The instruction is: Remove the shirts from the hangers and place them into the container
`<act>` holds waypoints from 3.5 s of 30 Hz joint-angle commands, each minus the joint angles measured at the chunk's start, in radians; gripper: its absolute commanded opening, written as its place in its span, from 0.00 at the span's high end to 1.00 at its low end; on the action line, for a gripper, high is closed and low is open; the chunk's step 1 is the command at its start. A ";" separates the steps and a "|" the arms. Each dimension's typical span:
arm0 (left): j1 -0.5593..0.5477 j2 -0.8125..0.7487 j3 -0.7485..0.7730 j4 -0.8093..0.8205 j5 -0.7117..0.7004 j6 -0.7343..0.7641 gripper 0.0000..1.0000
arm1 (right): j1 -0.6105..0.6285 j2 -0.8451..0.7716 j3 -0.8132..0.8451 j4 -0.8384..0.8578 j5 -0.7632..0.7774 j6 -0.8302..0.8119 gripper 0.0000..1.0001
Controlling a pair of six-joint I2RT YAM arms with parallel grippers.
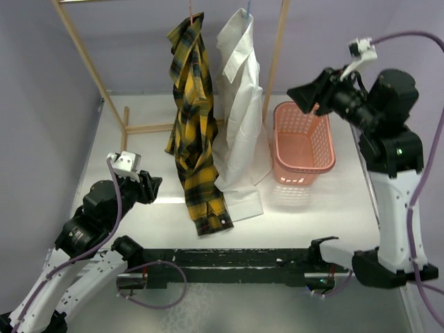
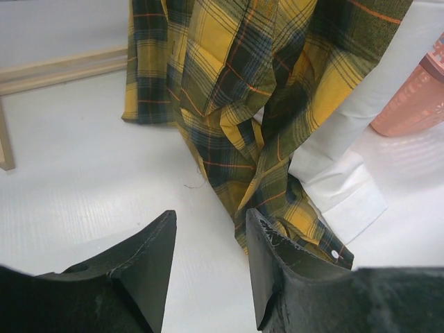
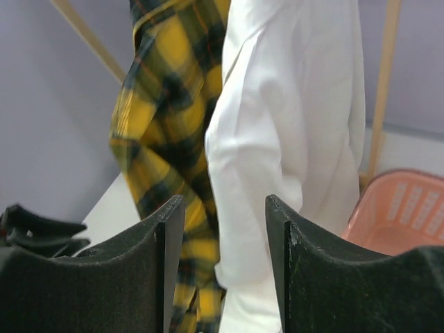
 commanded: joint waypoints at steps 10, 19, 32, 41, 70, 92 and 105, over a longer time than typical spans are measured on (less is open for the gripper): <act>-0.003 -0.019 0.003 0.028 -0.007 0.016 0.51 | 0.221 0.550 0.703 -0.102 0.217 -0.130 0.50; -0.003 -0.018 0.003 0.026 -0.008 0.016 0.51 | 0.379 0.611 0.725 -0.127 0.561 -0.259 0.51; -0.002 -0.005 0.003 0.024 -0.007 0.016 0.51 | 0.424 0.642 0.692 -0.132 0.689 -0.328 0.51; -0.003 -0.004 0.003 0.023 -0.008 0.016 0.51 | 0.423 0.667 0.637 -0.120 0.681 -0.309 0.53; -0.002 -0.022 -0.004 0.048 0.076 0.062 0.42 | 0.428 0.521 0.503 0.179 0.968 -0.411 1.00; -0.003 0.065 0.052 0.369 0.287 0.250 0.21 | 0.450 -0.095 -0.068 -0.203 0.453 -0.152 1.00; -0.003 0.511 0.486 0.460 0.470 0.411 0.17 | 0.451 -0.420 -0.207 -0.414 0.245 -0.082 1.00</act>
